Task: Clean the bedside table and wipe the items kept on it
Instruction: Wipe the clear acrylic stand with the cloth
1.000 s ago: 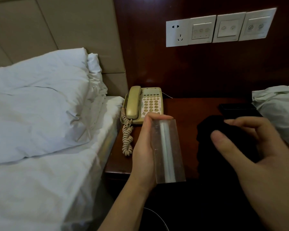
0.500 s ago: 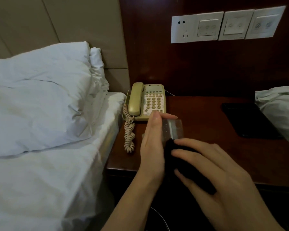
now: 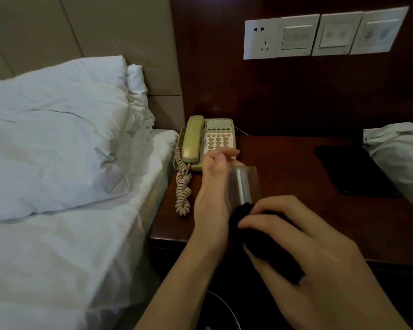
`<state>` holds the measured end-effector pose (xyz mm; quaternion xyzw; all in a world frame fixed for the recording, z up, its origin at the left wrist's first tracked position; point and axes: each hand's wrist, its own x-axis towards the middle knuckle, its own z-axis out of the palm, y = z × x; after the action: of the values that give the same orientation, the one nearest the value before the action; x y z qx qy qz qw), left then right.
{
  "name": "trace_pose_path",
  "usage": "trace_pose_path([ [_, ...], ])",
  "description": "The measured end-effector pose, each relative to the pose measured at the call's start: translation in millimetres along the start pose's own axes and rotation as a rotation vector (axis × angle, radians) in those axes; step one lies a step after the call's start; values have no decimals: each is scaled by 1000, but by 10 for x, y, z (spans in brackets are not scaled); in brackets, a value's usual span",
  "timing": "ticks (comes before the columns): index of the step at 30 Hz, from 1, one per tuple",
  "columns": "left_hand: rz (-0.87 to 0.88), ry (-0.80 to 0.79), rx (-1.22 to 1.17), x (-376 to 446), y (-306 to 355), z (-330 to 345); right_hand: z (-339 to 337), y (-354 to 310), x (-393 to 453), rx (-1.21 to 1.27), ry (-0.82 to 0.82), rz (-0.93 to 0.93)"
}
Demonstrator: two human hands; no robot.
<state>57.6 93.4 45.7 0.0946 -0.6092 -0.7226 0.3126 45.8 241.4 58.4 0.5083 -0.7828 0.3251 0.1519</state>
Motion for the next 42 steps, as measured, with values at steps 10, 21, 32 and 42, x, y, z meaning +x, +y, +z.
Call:
trace_pose_path([
  [10,-30,-57,43,215,-21,65,6,9,100,59,77,105],
  [21,-29,-62,-57,-111,12,123,-62,112,153,164,176,278],
  [32,4,-66,-52,-109,35,129,-79,65,322,659,179,638],
  [42,65,97,130,-15,48,24,9,27,151,1198,-213,882],
])
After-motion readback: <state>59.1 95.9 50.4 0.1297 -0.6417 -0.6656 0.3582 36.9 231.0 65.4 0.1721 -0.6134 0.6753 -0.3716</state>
